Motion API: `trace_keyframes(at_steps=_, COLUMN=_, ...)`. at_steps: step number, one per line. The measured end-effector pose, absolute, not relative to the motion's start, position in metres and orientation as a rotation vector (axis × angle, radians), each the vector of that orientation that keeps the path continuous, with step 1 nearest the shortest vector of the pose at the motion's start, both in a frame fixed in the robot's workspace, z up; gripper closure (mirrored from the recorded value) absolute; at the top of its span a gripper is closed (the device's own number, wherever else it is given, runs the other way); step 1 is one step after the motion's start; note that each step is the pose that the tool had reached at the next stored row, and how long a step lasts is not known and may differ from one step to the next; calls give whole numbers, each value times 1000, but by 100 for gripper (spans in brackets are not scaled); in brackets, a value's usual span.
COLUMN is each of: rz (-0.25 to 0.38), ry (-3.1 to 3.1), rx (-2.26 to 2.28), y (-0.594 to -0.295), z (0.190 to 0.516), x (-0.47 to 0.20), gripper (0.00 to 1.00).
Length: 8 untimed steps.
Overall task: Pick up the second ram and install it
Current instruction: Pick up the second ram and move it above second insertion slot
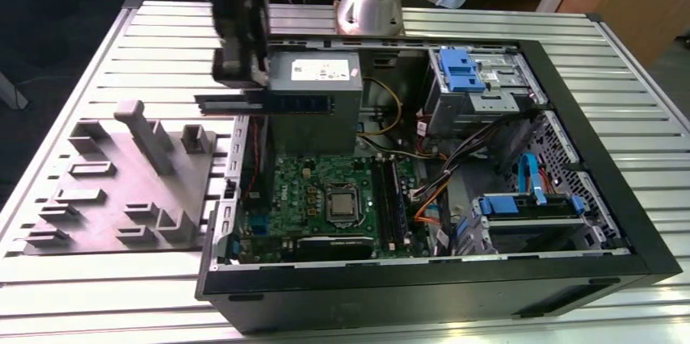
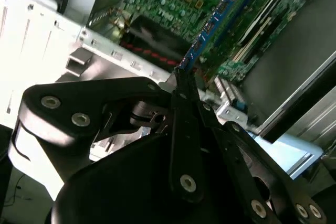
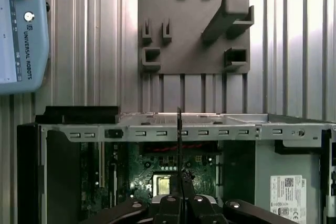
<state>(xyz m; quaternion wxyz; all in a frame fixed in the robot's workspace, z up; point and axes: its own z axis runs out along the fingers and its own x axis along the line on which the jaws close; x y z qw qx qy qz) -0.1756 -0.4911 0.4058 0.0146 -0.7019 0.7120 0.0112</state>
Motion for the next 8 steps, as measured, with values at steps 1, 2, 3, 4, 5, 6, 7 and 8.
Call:
trace_keyframes(at_steps=1, rz=35, ry=2216, rx=-2185, y=-491, z=406, x=-171, gripper=89)
trace_keyframes(at_steps=2, rz=35, ry=2216, rx=-2185, y=-491, z=406, x=-167, gripper=89)
trace_keyframes(at_steps=3, rz=35, ry=2216, rx=-2185, y=-491, z=406, x=-162, gripper=89)
trace_keyframes(at_steps=4, rz=35, ry=2216, rx=-2185, y=-491, z=406, x=-158, gripper=89)
trace_keyframes(at_steps=5, rz=35, ry=2216, rx=-2185, y=-491, z=406, x=-153, gripper=89)
trace_keyframes(at_steps=6, rz=35, ry=2216, rx=-2185, y=-491, z=406, x=-148, gripper=89)
trace_keyframes(at_steps=7, rz=35, ry=2216, rx=-2185, y=-491, z=406, x=-144, gripper=89)
trace_keyframes(at_steps=8, rz=35, ry=2216, rx=-2185, y=-491, z=406, x=-139, gripper=89)
